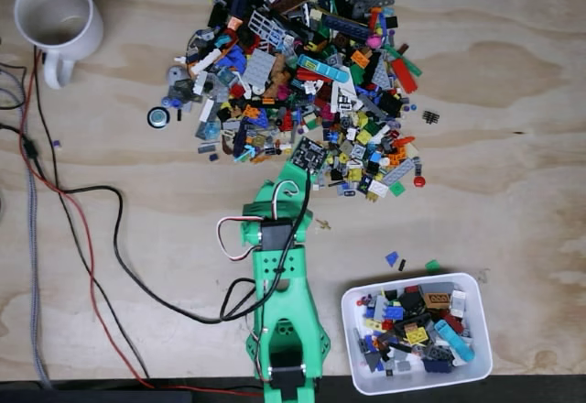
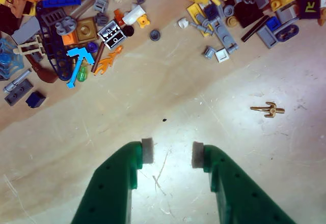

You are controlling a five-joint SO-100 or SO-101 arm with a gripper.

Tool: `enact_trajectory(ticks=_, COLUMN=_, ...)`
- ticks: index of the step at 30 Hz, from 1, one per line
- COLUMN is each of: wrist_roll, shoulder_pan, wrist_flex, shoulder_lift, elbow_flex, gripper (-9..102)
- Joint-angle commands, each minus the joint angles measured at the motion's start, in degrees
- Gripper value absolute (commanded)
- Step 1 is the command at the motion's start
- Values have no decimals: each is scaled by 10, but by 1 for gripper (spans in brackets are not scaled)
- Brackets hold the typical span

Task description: Find the closest Lego and put it in the bin.

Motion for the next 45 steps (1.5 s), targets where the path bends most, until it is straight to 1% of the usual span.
enact_trajectory(ticks=1, wrist_roll=-15, shoulder_pan=103, wrist_flex=-52, shoulder_lift=-37, elbow_flex=-28, gripper=14)
enact_trajectory(ticks=9, wrist_roll=-8, shoulder_pan=109, wrist_flex=-62, shoulder_lift=-59, elbow_flex=-35, gripper=14)
enact_trajectory(ticks=12, wrist_roll=16, shoulder_pan=112, wrist_flex=-88, shoulder_lift=-138, elbow_flex=-70, gripper=14)
enact_trajectory(ticks=17, wrist_roll=67, shoulder_pan=91, wrist_flex=-126, shoulder_lift=-283, elbow_flex=-142, gripper=15)
enact_trajectory(ticks=27, wrist_roll=107, shoulder_pan=93, wrist_flex=-167, shoulder_lift=-466, elbow_flex=-250, gripper=17)
enact_trajectory(ticks=35, wrist_roll=98, shoulder_pan=120, wrist_flex=-177, shoulder_lift=-546, elbow_flex=-301, gripper=17)
enact_trajectory(ticks=45, wrist_roll=74, shoulder_pan=143, wrist_flex=-191, shoulder_lift=-580, elbow_flex=-321, gripper=15)
